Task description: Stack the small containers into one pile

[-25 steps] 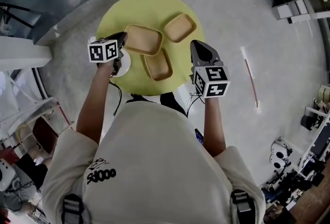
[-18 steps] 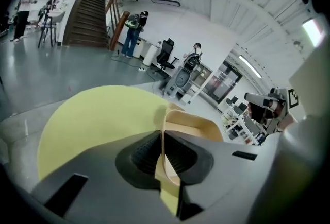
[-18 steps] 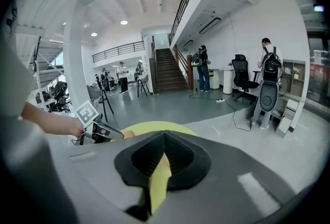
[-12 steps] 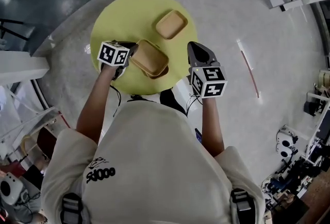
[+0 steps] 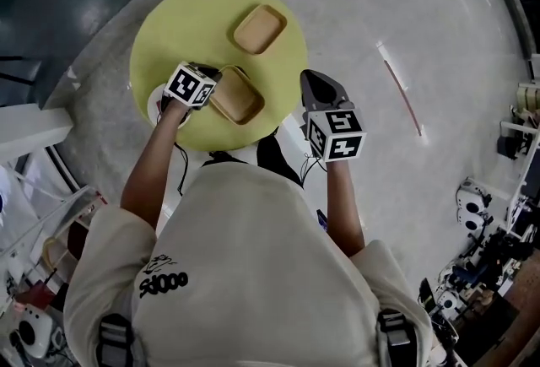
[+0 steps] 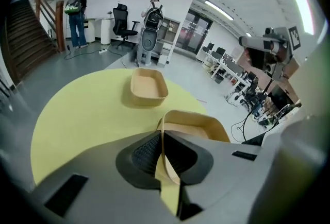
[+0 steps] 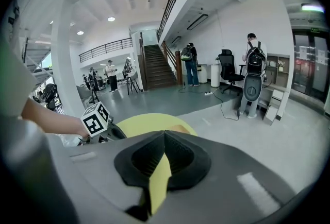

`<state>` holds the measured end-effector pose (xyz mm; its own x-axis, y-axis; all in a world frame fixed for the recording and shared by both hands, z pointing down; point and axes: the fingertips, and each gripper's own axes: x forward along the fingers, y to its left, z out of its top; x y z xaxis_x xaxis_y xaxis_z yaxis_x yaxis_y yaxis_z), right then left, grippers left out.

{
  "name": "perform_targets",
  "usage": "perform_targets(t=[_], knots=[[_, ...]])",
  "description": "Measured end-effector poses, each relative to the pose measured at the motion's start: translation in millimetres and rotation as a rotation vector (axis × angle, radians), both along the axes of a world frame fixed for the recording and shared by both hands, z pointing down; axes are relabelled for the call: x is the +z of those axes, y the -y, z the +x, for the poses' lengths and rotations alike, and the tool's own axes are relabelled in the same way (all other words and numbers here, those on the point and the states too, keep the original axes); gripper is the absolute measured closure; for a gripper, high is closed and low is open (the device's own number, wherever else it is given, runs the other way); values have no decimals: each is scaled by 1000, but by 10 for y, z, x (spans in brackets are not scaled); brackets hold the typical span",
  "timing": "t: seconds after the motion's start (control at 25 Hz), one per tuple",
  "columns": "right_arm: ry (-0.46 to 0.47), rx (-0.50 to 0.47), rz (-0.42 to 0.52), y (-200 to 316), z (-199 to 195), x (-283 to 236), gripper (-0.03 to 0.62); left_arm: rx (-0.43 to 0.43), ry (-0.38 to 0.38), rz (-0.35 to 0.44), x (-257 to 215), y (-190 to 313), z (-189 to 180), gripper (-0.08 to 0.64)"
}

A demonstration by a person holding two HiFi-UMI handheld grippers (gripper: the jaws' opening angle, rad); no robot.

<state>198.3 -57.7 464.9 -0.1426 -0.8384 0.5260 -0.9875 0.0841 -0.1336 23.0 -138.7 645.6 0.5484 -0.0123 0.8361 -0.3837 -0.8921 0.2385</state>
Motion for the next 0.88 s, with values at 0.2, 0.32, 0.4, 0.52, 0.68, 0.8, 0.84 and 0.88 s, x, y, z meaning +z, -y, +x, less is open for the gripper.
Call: perform_targets(t=[0.2, 0.32, 0.4, 0.52, 0.68, 0.8, 0.84, 0.88], knots=[[2, 27, -9, -88, 148, -8, 581, 113, 42, 19, 51, -12, 175, 537], [3, 42, -14, -149, 210, -3, 581, 177, 62, 50, 59, -10, 258, 535], [5, 50, -17, -184, 249, 6, 581, 196, 73, 65, 111, -5, 292, 535], [7, 60, -23, -231, 308, 25, 581, 193, 83, 76, 180, 4, 335, 535], [9, 63, -32, -279, 362, 44, 581, 181, 116, 100, 259, 1, 359, 535], [15, 61, -34, -277, 349, 51, 581, 152, 121, 120, 332, 14, 343, 535], [18, 60, -34, -272, 346, 53, 581, 135, 118, 123, 342, 18, 336, 535], [20, 59, -35, -267, 346, 55, 581, 119, 115, 126, 343, 20, 330, 535]])
